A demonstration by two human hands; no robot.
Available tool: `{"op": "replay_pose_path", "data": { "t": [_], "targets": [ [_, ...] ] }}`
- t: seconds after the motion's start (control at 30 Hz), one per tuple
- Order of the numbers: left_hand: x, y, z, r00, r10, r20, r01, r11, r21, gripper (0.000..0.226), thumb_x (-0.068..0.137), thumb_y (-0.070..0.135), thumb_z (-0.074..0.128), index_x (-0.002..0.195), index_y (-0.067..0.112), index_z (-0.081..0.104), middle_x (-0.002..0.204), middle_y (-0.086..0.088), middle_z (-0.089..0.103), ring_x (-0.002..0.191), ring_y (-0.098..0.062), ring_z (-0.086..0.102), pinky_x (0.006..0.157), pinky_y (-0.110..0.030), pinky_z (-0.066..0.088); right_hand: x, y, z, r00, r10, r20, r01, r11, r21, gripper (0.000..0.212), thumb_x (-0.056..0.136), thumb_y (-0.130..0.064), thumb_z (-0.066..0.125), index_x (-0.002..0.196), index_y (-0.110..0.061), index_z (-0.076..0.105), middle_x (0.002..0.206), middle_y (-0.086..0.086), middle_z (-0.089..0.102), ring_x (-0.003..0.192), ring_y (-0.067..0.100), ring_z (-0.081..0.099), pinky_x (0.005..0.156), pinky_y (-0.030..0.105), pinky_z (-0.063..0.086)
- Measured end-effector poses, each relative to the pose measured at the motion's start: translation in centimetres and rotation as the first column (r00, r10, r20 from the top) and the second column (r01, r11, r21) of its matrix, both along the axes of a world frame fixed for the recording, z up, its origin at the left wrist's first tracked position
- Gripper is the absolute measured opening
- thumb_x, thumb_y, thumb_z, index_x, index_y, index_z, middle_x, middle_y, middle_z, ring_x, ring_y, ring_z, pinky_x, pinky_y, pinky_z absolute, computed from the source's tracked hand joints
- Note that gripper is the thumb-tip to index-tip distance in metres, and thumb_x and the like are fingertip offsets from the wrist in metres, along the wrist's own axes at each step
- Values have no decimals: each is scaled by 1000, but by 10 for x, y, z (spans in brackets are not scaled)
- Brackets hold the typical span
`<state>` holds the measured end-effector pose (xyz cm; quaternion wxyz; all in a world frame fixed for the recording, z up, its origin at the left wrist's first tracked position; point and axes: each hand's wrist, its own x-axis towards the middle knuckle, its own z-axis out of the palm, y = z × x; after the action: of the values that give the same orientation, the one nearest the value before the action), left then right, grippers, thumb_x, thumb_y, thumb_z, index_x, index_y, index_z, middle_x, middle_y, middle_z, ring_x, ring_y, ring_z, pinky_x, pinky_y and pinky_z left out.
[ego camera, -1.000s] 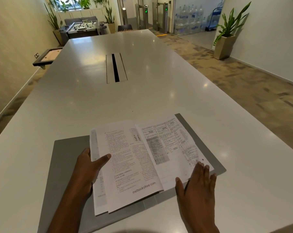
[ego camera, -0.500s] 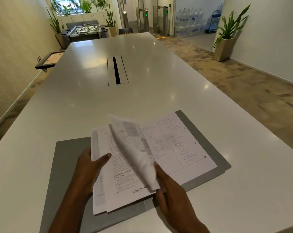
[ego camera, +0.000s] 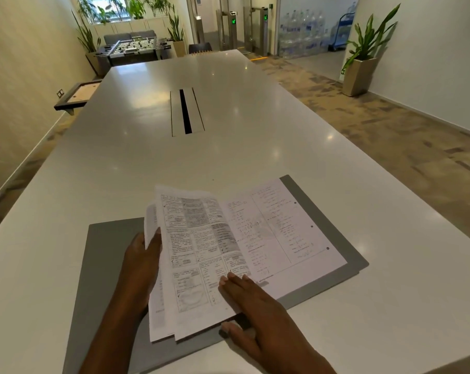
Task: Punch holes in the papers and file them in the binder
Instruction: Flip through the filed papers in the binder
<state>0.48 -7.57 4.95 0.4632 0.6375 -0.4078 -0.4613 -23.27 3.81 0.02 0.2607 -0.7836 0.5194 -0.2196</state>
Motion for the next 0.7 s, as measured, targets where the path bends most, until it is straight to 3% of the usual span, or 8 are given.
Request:
{"op": "replay_pose_path", "data": {
  "t": [0.1,0.27,0.37,0.47,0.57,0.7],
  "targets": [
    [-3,0,5,999,20,-25,-20,1000,10,35,107,48,50,117,19,66,98,-7,80,83,-25,79,60,-32,59,-4,1,0,989,-94,117,94,996,5,57,100,-70,33,154,-58,18,160,-43,10,150,-17,2,120,11,6],
    [1,-2,0,997,-23,72,26,999,-45,34,100,31,69,129,14,62,104,0,76,86,-17,76,56,-22,57,-15,-3,-11,896,-376,235,400,915,-60,55,107,-48,41,159,-38,29,166,-27,18,155,-4,8,125,28,15],
    [7,-1,-5,992,-42,116,48,998,-48,34,97,22,74,128,16,60,104,1,74,90,-18,76,55,-20,57,-33,-9,-26,774,-632,20,629,766,-132,62,105,-47,36,161,-22,27,172,-2,12,160,18,3,129,45,12],
    [11,-3,-11,990,-53,133,59,997,-41,38,97,20,74,132,14,61,111,-4,76,93,-22,77,62,-28,60,-50,-12,-34,614,-759,-217,749,647,-143,78,100,-56,31,162,-9,21,171,19,9,159,34,1,129,52,2],
    [12,-4,-13,988,-51,148,55,998,-25,41,98,19,73,137,11,60,114,-7,76,93,-21,76,65,-30,61,-51,-10,-39,574,-759,-308,774,625,-97,91,95,-66,21,163,-6,14,169,24,12,158,38,6,128,54,3],
    [9,-3,-11,986,-50,156,56,998,-30,37,99,17,72,134,11,61,105,0,74,89,-15,74,59,-22,58,-51,-9,-48,551,-755,-355,764,628,-148,96,93,-68,9,161,-1,16,166,27,21,156,40,15,129,52,6]
  ]
}}
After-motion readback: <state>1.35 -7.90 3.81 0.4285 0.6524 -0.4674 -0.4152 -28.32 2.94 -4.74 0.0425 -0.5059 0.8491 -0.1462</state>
